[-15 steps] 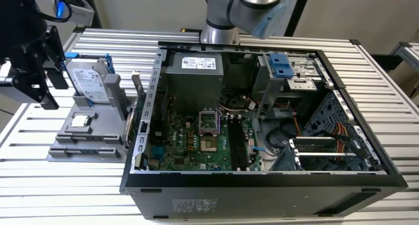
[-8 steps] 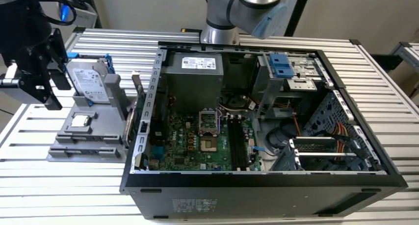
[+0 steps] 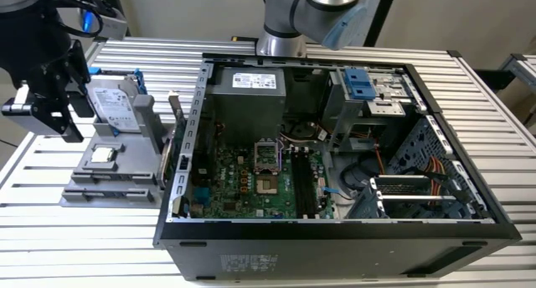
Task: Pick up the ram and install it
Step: 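Pick up the ram and move it above insertion slot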
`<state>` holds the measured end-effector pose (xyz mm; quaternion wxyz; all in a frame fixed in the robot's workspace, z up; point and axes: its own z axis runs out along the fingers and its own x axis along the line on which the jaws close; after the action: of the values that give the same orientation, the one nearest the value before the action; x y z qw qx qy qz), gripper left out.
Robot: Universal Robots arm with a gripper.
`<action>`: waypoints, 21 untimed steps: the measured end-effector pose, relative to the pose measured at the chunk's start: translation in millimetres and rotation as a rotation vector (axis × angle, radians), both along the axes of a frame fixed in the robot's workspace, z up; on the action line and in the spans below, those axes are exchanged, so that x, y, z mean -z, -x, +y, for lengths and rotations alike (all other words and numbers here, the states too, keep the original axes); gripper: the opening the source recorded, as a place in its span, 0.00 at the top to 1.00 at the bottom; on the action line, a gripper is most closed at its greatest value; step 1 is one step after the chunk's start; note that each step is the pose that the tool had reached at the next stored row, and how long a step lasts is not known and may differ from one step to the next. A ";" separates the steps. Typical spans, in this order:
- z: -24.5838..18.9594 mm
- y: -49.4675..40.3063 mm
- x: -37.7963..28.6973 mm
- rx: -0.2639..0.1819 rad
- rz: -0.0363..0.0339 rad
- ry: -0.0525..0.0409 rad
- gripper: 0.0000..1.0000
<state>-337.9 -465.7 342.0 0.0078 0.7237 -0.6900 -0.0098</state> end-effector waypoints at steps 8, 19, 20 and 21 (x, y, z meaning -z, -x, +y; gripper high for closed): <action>0.1 0.0 4.4 0.000 -0.0001 0.0069 0.00; 0.4 0.0 11.7 0.000 -0.0001 0.0108 0.00; 0.5 0.0 12.2 0.000 -0.0001 0.0111 0.00; 0.7 0.0 12.7 0.000 0.0000 0.0116 0.00</action>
<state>-338.0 -465.0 329.2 0.0120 0.7236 -0.6901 -0.0058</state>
